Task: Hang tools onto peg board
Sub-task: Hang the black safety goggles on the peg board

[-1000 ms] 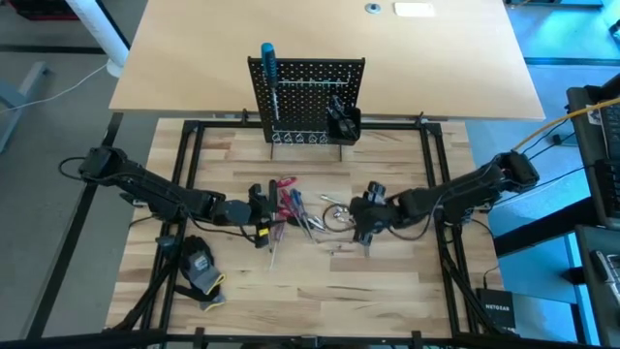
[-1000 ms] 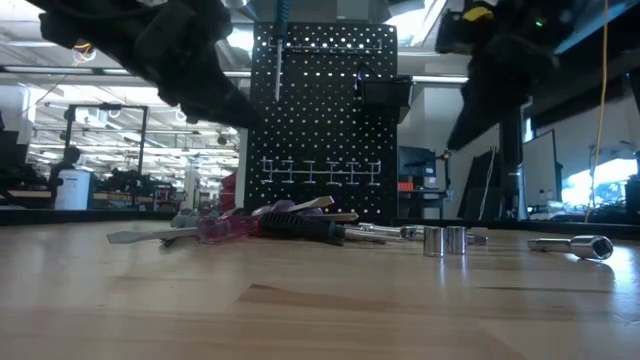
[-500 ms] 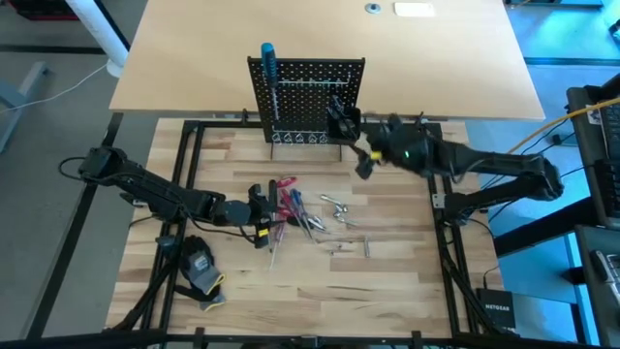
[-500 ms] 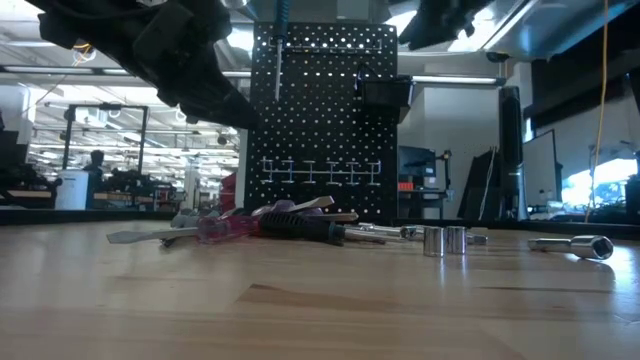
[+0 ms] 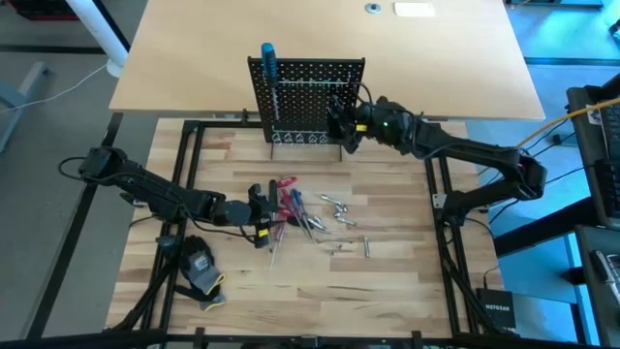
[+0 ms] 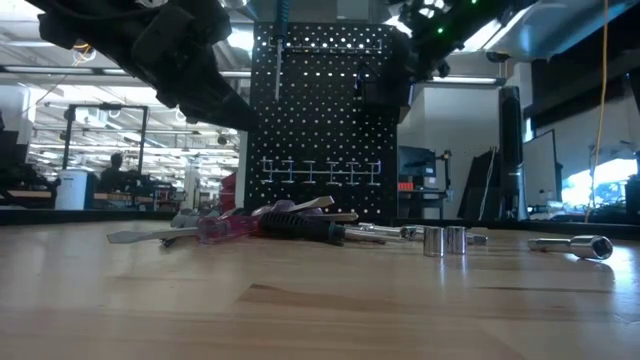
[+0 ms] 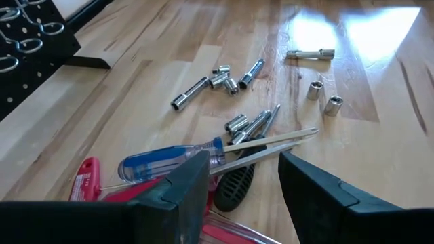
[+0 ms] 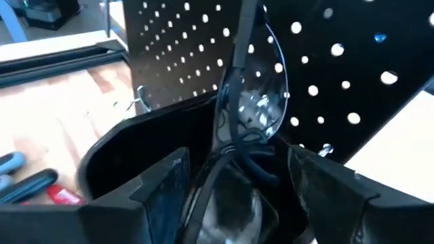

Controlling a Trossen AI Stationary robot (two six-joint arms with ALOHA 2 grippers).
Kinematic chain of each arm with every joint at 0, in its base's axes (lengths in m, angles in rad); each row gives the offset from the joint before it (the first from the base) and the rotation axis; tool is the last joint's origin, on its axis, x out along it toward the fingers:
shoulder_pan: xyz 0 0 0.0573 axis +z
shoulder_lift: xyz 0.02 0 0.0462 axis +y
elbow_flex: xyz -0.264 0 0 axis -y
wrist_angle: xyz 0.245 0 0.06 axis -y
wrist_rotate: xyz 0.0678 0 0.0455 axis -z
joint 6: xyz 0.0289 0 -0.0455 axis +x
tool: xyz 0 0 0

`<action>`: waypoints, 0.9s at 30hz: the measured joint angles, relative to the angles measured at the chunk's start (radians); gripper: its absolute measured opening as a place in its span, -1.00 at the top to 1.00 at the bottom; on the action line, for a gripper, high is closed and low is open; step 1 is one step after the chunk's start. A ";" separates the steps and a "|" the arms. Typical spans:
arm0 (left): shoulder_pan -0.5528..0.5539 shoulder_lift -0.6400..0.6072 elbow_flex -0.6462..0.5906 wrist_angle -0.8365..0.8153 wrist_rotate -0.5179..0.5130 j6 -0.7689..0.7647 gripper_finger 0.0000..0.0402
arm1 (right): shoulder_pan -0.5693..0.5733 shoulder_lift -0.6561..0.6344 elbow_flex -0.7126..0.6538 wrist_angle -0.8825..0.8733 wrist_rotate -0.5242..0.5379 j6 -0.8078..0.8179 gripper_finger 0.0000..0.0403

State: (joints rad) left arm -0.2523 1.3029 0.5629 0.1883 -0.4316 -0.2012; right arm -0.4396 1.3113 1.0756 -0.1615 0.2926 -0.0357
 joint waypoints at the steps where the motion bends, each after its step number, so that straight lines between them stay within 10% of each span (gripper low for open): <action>1: 0.000 0.000 0.000 0.001 0.000 0.000 0.16 | -0.006 0.006 0.000 0.012 0.000 -0.001 -0.25; 27: 0.000 0.000 0.000 -0.003 -0.002 0.007 0.16 | -0.005 0.051 0.000 0.115 0.003 -0.136 0.96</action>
State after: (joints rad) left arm -0.2523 1.3029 0.5629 0.1849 -0.4341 -0.1946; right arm -0.4450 1.3628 1.0756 -0.0467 0.2955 -0.1718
